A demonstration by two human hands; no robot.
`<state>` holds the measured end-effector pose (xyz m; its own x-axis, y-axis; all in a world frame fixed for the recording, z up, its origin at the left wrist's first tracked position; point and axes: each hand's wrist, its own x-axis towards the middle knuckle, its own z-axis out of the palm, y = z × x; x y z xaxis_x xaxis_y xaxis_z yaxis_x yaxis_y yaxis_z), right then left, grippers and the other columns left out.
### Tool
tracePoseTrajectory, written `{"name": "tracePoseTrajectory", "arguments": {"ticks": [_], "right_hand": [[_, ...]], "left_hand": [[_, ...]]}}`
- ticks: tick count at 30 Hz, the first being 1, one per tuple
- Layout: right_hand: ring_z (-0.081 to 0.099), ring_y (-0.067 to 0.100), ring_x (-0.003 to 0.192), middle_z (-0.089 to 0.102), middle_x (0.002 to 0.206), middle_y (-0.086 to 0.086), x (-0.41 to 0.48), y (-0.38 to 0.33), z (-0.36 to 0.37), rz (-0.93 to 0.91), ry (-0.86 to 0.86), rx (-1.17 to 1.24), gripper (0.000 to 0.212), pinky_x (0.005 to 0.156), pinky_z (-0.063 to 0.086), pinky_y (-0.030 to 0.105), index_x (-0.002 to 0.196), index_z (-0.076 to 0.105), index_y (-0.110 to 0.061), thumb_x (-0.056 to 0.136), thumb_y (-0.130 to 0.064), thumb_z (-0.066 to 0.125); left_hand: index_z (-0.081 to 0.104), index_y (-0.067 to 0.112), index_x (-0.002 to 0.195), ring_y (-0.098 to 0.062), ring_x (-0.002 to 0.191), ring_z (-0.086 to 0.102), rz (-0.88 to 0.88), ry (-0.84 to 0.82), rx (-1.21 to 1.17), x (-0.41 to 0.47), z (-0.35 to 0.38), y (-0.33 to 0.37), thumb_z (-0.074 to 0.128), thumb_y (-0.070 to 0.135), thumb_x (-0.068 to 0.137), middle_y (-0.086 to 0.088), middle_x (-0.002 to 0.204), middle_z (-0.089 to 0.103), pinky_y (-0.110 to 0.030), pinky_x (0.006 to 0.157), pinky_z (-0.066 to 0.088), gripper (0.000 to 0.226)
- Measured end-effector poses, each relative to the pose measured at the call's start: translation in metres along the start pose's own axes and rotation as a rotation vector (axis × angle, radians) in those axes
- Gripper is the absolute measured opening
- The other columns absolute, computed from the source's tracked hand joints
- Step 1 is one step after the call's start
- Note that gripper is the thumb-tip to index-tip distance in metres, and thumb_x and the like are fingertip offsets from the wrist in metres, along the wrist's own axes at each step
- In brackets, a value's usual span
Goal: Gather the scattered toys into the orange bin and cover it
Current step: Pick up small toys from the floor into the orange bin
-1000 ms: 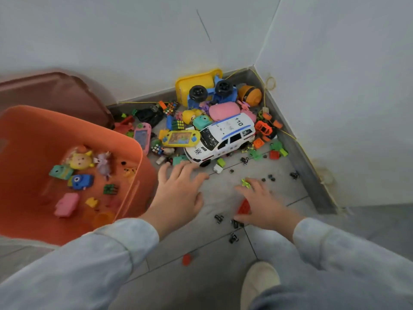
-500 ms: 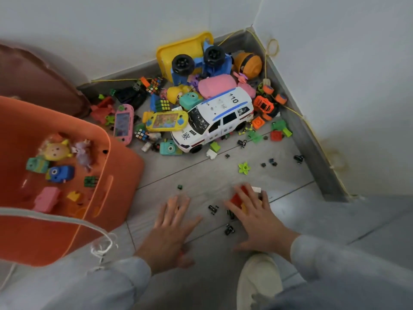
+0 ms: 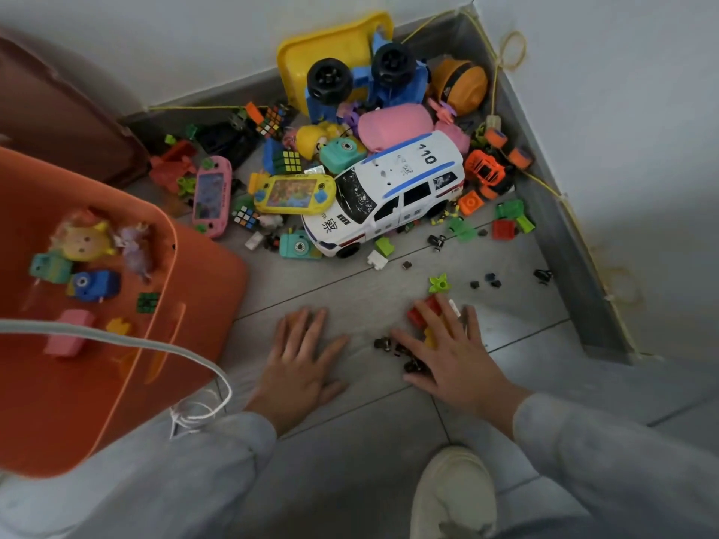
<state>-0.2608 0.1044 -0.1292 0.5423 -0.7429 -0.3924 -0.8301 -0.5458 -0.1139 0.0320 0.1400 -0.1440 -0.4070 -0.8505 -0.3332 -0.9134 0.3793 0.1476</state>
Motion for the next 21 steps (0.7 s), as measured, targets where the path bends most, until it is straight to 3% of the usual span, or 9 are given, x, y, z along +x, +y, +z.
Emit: {"name": "tracePoseTrajectory", "arguments": {"ticks": [5, 8, 10, 13, 15, 19, 21], "right_hand": [[-0.015, 0.043, 0.149, -0.006, 0.166, 0.012, 0.023, 0.028, -0.018, 0.202, -0.003, 0.065, 0.103, 0.108, 0.008, 0.078, 0.155, 0.008, -0.043, 0.071, -0.089, 0.046], [-0.025, 0.039, 0.147, -0.019, 0.164, 0.007, 0.038, 0.041, -0.024, 0.246, -0.013, 0.117, 0.110, 0.110, -0.001, 0.072, 0.152, -0.003, -0.047, 0.066, -0.090, 0.050], [-0.019, 0.038, 0.149, -0.017, 0.164, 0.006, 0.044, 0.042, -0.026, 0.251, -0.018, 0.138, 0.109, 0.111, -0.002, 0.071, 0.152, -0.001, -0.048, 0.066, -0.088, 0.053], [0.013, 0.042, 0.145, 0.011, 0.161, 0.009, 0.042, 0.036, -0.026, 0.221, 0.014, 0.105, 0.095, 0.110, 0.022, 0.067, 0.150, 0.018, -0.045, 0.071, -0.082, 0.055], [0.030, 0.040, 0.133, 0.031, 0.150, 0.007, 0.038, 0.033, -0.025, 0.178, 0.057, 0.099, 0.079, 0.097, 0.041, 0.059, 0.144, 0.033, -0.042, 0.076, -0.074, 0.058], [0.039, 0.035, 0.113, 0.045, 0.133, 0.005, 0.035, 0.031, -0.023, 0.137, 0.133, 0.217, 0.048, 0.073, 0.056, 0.046, 0.123, 0.052, -0.034, 0.080, -0.052, 0.065], [0.041, 0.032, 0.110, 0.046, 0.130, 0.004, 0.034, 0.033, -0.023, 0.146, 0.145, 0.326, 0.042, 0.074, 0.055, 0.040, 0.116, 0.057, -0.029, 0.078, -0.042, 0.070]], "left_hand": [[0.049, 0.023, 0.142, -0.044, 0.144, 0.024, -0.170, 0.088, -0.091, 0.022, -0.007, 0.005, 0.046, 0.060, 0.092, -0.025, 0.155, 0.029, -0.057, 0.114, 0.029, 0.062], [0.046, 0.021, 0.144, -0.043, 0.146, 0.021, -0.129, 0.108, -0.138, 0.022, -0.008, 0.011, 0.047, 0.065, 0.090, -0.025, 0.157, 0.024, -0.056, 0.114, 0.030, 0.070], [0.043, 0.021, 0.146, -0.044, 0.146, 0.020, -0.061, 0.098, -0.139, 0.022, -0.008, 0.017, 0.049, 0.071, 0.084, -0.025, 0.158, 0.021, -0.056, 0.116, 0.027, 0.080], [0.032, 0.024, 0.150, -0.044, 0.148, 0.014, -0.009, 0.059, -0.115, 0.027, -0.005, 0.032, 0.050, 0.075, 0.079, -0.024, 0.161, 0.014, -0.062, 0.115, 0.022, 0.089], [0.027, 0.026, 0.151, -0.044, 0.148, 0.014, -0.016, 0.040, -0.104, 0.032, -0.002, 0.042, 0.050, 0.076, 0.078, -0.023, 0.161, 0.014, -0.065, 0.114, 0.020, 0.092], [0.026, 0.028, 0.152, -0.042, 0.147, 0.018, -0.013, 0.042, -0.089, 0.044, 0.000, 0.057, 0.049, 0.076, 0.079, -0.022, 0.161, 0.018, -0.069, 0.110, 0.022, 0.090], [0.026, 0.028, 0.151, -0.042, 0.146, 0.021, -0.006, 0.055, -0.082, 0.051, -0.003, 0.062, 0.049, 0.075, 0.080, -0.022, 0.160, 0.020, -0.068, 0.110, 0.023, 0.088]]}}
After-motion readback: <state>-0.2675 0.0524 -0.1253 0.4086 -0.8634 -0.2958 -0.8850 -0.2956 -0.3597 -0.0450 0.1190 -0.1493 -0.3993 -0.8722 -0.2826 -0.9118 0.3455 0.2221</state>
